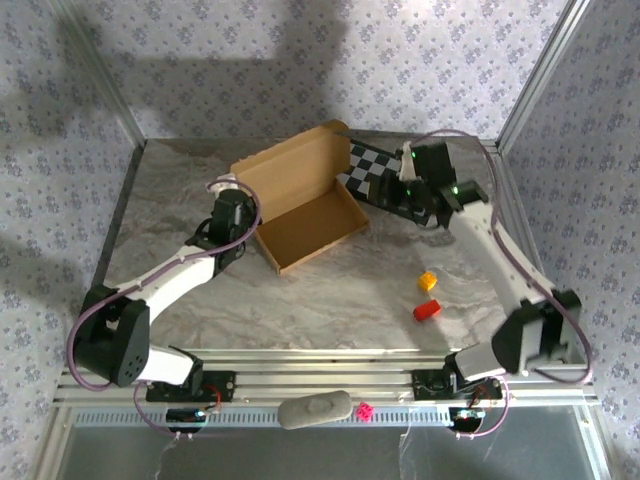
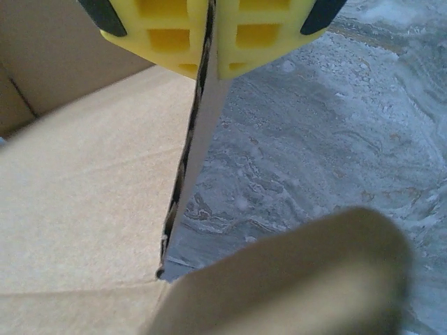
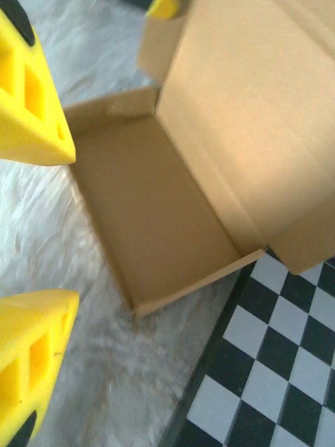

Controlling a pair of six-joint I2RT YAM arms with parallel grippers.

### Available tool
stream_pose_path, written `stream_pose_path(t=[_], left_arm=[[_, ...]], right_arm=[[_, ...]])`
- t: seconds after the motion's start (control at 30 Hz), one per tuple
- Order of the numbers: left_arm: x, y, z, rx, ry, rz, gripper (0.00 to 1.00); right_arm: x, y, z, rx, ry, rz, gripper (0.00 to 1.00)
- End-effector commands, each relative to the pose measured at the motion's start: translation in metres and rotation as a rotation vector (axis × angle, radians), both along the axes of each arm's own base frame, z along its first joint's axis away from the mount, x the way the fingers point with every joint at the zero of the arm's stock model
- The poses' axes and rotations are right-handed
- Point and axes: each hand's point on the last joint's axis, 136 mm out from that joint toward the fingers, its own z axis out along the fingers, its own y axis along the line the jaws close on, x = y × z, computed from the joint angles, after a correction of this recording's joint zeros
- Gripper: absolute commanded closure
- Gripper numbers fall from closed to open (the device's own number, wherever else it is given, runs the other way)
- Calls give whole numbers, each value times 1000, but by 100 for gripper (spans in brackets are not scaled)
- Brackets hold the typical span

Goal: Fold the paper box

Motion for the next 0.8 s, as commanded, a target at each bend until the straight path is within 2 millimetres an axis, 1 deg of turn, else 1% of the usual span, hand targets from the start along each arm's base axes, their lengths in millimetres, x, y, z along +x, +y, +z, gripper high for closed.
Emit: stream_pose_path(t=[0.0,0.07,0.1,0.13,0.17,0.23,0.3,0.37,0.43,0.5,0.63,0.7,0.73,0.77], left_arm=[[-1,-7,23,38,-47,-104,100],[-1,-5,24,39,-46,-118,100],[-2,-5,24,36,-45,-128,100],[-3,-5,24,32,-45,-137,100],[-4,-3,24,31,-43,-139,100],[-6,-2,22,26,-31,-145,100],[-7,-1,22,21,-28,-141,100],[-6,0,20,7,-24,-131,100],[-4,0,19,-3,-21,-127,100],[-2,-1,19,-5,-20,-122,100],[2,1,18,4,-11,-112,100],[3,2,19,9,-9,-113,100],[4,3,19,12,-6,-112,100],[5,4,19,12,-4,-109,100]], right_arm=[[23,3,11,-267,-442,244,38],[34,8,10,-328,-500,300,34],[41,12,4,-352,-489,344,34],[51,19,9,-361,-496,386,34],[60,22,6,-379,-492,404,33],[88,26,0,-393,-484,406,31],[114,27,-10,-383,-455,410,31],[137,29,-20,-367,-420,433,31],[155,33,-23,-350,-416,440,31],[170,36,-22,-337,-426,453,31],[198,41,-27,-313,-437,447,31],[203,50,-28,-266,-446,481,31],[205,55,-31,-251,-453,504,28],[208,60,-33,-235,-457,517,28]])
